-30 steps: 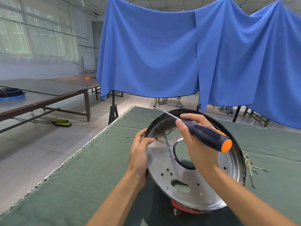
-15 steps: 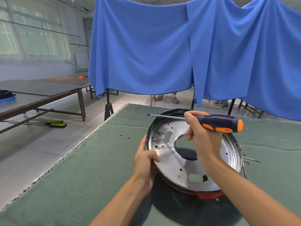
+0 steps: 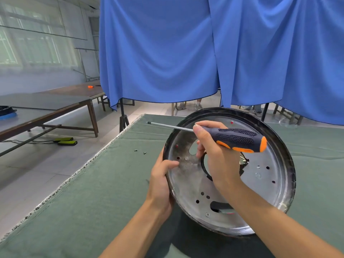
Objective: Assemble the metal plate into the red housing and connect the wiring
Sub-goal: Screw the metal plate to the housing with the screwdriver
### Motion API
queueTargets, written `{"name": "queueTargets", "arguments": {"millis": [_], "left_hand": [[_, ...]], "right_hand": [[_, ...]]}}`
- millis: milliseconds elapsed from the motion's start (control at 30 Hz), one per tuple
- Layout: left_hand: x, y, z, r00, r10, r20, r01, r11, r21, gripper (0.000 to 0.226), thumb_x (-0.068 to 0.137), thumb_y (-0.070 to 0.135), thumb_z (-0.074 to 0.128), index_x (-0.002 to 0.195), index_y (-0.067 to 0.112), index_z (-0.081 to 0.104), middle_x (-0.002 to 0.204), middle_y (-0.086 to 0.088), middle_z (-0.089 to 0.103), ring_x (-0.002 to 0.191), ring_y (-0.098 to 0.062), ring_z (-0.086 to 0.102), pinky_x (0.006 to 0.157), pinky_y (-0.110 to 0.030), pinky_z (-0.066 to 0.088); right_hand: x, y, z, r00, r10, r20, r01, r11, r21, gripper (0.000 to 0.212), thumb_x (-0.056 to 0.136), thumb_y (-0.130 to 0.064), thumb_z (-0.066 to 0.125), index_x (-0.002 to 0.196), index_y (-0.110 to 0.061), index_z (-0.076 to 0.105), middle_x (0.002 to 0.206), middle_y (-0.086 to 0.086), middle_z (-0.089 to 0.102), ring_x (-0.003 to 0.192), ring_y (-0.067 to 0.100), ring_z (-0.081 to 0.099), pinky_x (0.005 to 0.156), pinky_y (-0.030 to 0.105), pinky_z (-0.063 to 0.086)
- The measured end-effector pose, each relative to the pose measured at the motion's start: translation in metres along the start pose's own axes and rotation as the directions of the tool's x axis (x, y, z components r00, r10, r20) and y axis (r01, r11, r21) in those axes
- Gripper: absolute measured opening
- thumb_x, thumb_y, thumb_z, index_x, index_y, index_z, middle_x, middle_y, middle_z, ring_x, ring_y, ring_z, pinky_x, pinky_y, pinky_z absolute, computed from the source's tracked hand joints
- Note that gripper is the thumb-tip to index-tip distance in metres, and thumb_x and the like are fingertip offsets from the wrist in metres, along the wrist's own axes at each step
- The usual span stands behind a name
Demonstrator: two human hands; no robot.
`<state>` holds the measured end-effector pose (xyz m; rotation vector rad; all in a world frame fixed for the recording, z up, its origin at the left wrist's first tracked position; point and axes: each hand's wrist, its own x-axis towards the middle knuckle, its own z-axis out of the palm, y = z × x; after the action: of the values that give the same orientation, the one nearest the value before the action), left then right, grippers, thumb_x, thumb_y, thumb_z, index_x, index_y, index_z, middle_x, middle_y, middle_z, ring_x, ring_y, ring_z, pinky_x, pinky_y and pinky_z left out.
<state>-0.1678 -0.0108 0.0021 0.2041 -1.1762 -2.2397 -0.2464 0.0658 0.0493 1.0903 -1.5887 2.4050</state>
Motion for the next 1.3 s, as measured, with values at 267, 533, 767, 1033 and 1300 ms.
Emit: {"name": "queueTargets", "arguments": {"millis": [267,533,767,1033,1300], "left_hand": [[0.003,0.001,-0.002,0.998,0.053,0.032,-0.051,0.997,-0.053,0.064,0.057,0.005,0.049,0.12,0.006,0.06,0.119,-0.024,0.063,0.111,-0.04,0.059,0.103,-0.058,0.04],[-0.001,0.004,0.004,0.999,0.013,0.047,-0.01,0.998,-0.066,0.048,0.085,0.028,0.056,0.126,0.002,0.057,0.123,-0.025,0.061,0.118,-0.039,0.056,0.105,-0.05,0.041],[0.001,0.003,0.002,0.999,-0.001,0.041,0.002,1.0,-0.008,0.051,0.085,0.029,0.049,0.125,-0.002,0.056,0.121,-0.027,0.061,0.117,-0.04,0.056,0.103,-0.048,0.044],[0.006,0.003,-0.003,0.998,0.0,0.065,0.002,0.999,-0.032,0.054,0.075,0.02,0.054,0.125,-0.001,0.054,0.123,-0.03,0.058,0.118,-0.043,0.053,0.102,-0.05,0.042],[0.003,0.006,-0.001,0.982,0.066,0.177,-0.064,0.998,-0.013,0.046,0.087,0.024,0.05,0.13,0.008,0.055,0.123,-0.02,0.062,0.117,-0.031,0.058,0.096,-0.037,0.049]], "right_hand": [[0.003,-0.001,0.003,1.0,0.004,0.002,-0.004,1.0,0.0,0.015,0.082,-0.024,0.068,0.088,-0.01,0.066,0.052,-0.001,0.056,0.044,0.016,0.052,0.047,0.023,0.046],[0.001,0.004,0.005,1.0,0.013,-0.008,-0.012,0.998,0.054,0.006,0.086,-0.015,0.069,0.087,-0.009,0.067,0.051,0.003,0.056,0.046,0.017,0.052,0.047,0.021,0.045],[0.003,0.006,0.003,1.0,0.031,-0.005,-0.03,0.998,0.057,0.014,0.082,-0.023,0.069,0.087,-0.01,0.068,0.051,0.004,0.057,0.048,0.017,0.054,0.047,0.022,0.047],[0.002,0.009,0.003,1.0,0.001,0.0,-0.001,1.0,0.029,0.014,0.083,-0.023,0.068,0.088,-0.01,0.067,0.051,0.0,0.058,0.047,0.014,0.055,0.048,0.021,0.047],[0.002,0.006,0.003,1.0,0.025,-0.015,-0.024,0.999,0.039,0.012,0.081,-0.024,0.068,0.085,-0.012,0.067,0.05,-0.001,0.056,0.047,0.014,0.054,0.048,0.02,0.046]]}}
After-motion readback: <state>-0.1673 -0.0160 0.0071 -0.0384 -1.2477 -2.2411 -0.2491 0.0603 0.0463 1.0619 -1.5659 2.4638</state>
